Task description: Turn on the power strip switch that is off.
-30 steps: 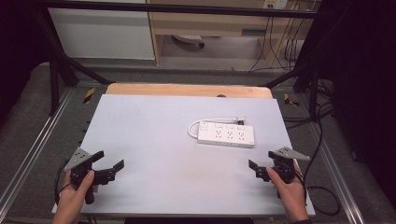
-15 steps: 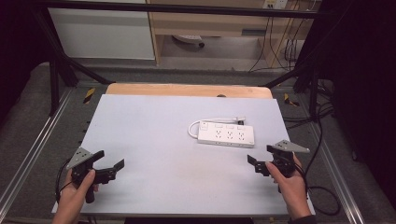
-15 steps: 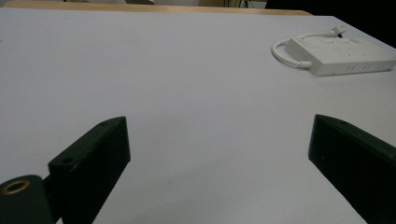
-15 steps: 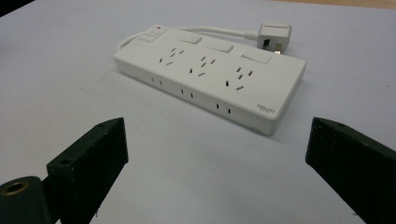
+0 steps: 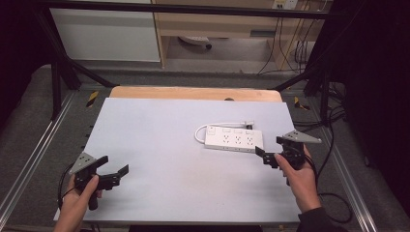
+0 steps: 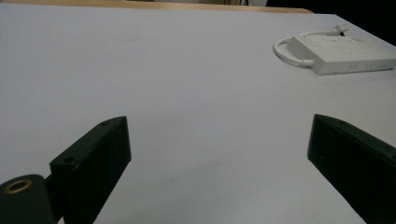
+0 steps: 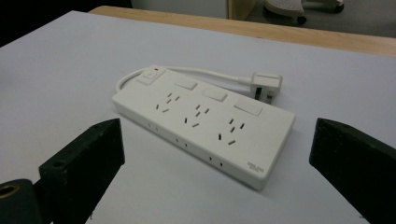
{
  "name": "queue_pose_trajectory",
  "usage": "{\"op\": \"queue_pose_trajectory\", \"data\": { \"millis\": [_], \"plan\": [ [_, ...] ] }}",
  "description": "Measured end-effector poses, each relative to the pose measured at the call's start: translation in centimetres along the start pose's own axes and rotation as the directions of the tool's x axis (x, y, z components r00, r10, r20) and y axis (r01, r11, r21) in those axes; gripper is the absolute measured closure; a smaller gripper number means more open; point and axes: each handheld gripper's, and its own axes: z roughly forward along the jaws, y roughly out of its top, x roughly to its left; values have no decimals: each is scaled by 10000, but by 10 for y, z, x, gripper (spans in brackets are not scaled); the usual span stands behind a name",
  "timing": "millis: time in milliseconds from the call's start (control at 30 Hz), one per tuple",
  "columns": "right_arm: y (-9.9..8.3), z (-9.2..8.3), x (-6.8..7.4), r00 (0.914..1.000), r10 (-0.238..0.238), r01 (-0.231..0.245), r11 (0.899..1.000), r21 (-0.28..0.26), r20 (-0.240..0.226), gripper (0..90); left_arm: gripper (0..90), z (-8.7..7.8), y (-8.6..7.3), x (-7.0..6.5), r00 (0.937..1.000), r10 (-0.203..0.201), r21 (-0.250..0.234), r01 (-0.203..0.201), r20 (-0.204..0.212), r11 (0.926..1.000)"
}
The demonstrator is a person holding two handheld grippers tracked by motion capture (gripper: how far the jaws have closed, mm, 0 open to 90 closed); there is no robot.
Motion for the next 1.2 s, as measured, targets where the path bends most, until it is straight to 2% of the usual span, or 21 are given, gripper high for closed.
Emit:
{"op": "queue_pose_trajectory", "data": {
  "millis": [133,233,467,700,733,767,867,1033,1200],
  "plan": [
    [7,2,-1,9999,-63,64,9999,-99,91,37,61,0,0,-1,10000,-16,-30,16,23,10000],
    [11,6,-5,9997,226,-227,9996,-162,-59,41,61,0,0,-2,10000,15,-6,-15,35,10000],
    [20,7,-16,9992,376,-371,9988,-329,149,56,61,2,-1,-2,9999,128,107,-128,41,9999],
    [32,3,-24,9968,300,-247,9971,-715,743,49,61,2,-1,-2,9999,106,112,-106,44,9999],
    [38,3,-26,9945,285,-200,9962,-844,1008,44,61,2,-1,-2,9999,108,122,-108,42,9999],
    [38,3,-26,9945,285,-200,9962,-844,1008,44,61,2,-1,-2,9999,121,125,-122,44,9998],
    [48,6,-32,9899,177,-47,9957,-925,1406,41,61,1,-1,-2,9999,99,93,-100,56,9999],
    [56,16,-38,9860,295,-123,9945,-1043,1642,56,61,2,-1,-3,9999,149,148,-150,68,9998],
    [58,25,-41,9846,420,-287,9964,-800,1696,76,61,2,-1,-3,9998,185,191,-187,89,9996]
  ]
}}
